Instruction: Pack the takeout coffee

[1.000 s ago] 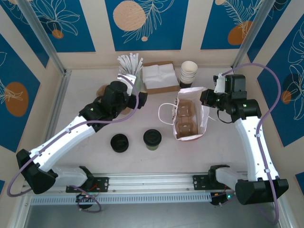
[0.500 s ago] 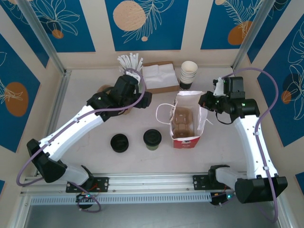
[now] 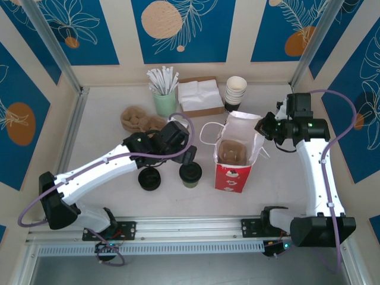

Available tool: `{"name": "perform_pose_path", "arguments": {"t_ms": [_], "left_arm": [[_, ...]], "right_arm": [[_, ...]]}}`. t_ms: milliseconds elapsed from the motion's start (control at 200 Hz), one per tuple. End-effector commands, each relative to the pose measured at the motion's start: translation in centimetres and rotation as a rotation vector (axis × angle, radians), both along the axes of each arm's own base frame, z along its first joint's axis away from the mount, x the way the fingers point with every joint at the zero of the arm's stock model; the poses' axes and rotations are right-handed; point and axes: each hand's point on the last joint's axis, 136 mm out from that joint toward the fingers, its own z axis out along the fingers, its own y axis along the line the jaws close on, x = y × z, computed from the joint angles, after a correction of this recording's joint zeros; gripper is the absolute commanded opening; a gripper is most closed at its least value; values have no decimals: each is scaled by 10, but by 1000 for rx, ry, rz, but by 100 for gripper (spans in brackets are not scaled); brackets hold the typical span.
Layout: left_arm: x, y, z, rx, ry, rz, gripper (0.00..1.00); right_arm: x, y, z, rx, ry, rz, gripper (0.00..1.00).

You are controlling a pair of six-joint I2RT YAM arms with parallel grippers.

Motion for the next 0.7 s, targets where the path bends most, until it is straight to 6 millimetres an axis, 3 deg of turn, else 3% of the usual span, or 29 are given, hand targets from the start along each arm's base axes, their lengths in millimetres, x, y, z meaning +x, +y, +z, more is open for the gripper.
{"name": "perform_pose_path", "arguments": {"t_ms": [0,210,410,695], "left_arm": [[-1,0,15,-24,-56,-4,97],[-17,-2,-20,-76,9,-16,97],[-33,-4,-31,-42,30,-55,99],[-61,-34,-59,6,61,-149,98]], "right_arm": [[-3,8,12,74,31,-6,0],[4,5,9,52,2,23,0],[4,1,-6,30,21,17,0],[-8,-10,-26,-20,27,-25,0]]}}
